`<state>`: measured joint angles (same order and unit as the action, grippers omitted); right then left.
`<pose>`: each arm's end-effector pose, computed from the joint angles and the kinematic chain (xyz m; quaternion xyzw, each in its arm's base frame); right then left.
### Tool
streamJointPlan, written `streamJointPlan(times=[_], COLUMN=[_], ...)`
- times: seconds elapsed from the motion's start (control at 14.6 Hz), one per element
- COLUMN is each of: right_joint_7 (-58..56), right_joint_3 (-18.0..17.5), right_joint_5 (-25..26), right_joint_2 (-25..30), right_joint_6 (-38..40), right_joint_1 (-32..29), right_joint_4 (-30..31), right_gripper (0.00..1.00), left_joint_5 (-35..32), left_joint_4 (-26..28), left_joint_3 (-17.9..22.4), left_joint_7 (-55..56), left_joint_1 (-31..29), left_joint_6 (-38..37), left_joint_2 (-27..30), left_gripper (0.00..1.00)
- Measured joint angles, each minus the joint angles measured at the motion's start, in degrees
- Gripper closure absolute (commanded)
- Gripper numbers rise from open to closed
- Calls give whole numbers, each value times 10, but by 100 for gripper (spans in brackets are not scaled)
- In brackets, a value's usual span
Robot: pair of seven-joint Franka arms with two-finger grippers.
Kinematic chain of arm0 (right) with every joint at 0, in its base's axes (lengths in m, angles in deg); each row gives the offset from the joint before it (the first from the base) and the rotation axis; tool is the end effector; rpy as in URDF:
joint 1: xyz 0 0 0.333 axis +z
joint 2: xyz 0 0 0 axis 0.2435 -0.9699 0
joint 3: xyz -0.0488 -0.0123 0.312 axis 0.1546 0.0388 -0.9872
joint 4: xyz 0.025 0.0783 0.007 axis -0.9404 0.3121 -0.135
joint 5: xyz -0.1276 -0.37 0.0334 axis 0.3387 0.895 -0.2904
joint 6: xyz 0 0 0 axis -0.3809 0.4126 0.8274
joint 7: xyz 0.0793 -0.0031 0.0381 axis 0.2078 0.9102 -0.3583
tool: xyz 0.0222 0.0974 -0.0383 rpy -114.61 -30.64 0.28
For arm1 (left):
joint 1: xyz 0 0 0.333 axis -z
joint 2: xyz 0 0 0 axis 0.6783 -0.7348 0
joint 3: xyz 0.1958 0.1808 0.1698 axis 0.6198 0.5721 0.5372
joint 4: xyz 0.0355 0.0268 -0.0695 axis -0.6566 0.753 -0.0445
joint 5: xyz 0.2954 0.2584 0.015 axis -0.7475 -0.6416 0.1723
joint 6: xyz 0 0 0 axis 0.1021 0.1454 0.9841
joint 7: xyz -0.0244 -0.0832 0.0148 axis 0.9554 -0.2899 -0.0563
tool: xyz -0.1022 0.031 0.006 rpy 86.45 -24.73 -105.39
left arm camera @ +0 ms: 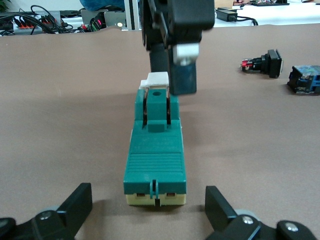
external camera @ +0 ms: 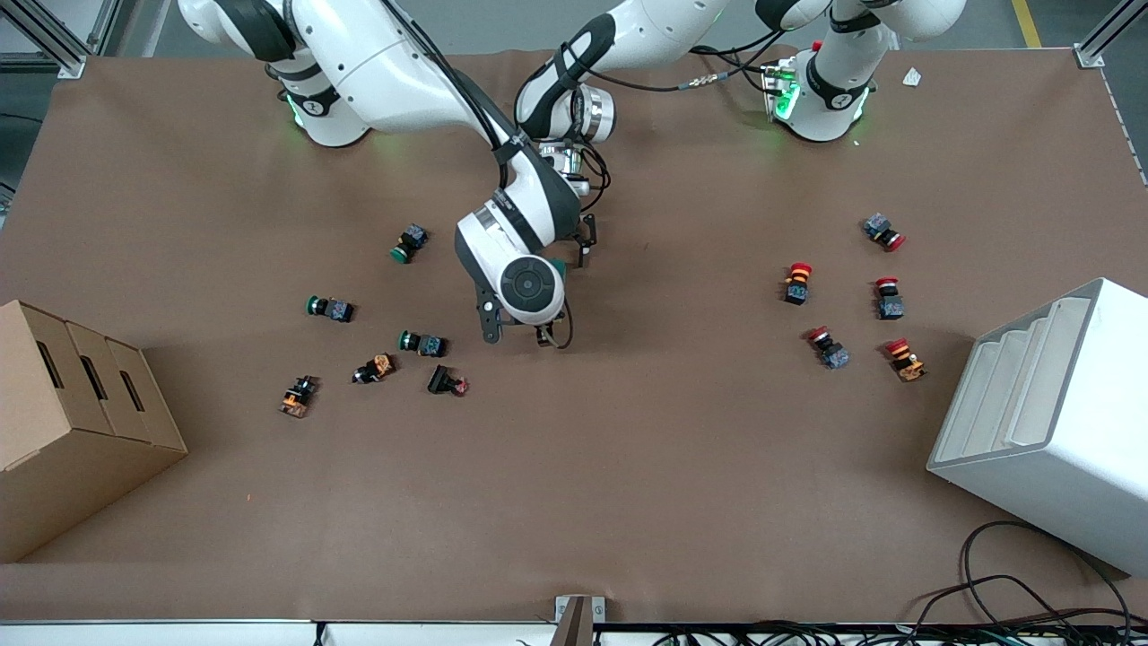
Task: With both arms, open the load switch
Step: 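Lower the left gripper onto the switch while the right gripper reaches the handle, then press the white handle down into the switch with the right gripper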
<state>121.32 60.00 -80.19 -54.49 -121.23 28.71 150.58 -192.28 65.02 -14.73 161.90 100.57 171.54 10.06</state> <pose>0.5151 0.4663 0.2009 0.7519 -0.6416 -0.1032 0.1117 0.2054 -0.5603 0.0738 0.8570 -0.0352 0.5139 0.0142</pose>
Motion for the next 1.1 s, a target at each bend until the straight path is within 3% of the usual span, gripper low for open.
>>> streamJointPlan(times=[1.1], right_joint_7=[6], right_joint_3=[2], right_joint_5=[-27], right_joint_2=[1], right_joint_6=[103], right_joint_1=[5], right_joint_4=[-26], right_gripper=[0], left_joint_5=[-2], left_joint_4=[0], left_joint_3=[0], left_joint_7=[3], left_joint_1=[1], left_joint_6=[-4], left_joint_2=[-1], left_gripper=[1])
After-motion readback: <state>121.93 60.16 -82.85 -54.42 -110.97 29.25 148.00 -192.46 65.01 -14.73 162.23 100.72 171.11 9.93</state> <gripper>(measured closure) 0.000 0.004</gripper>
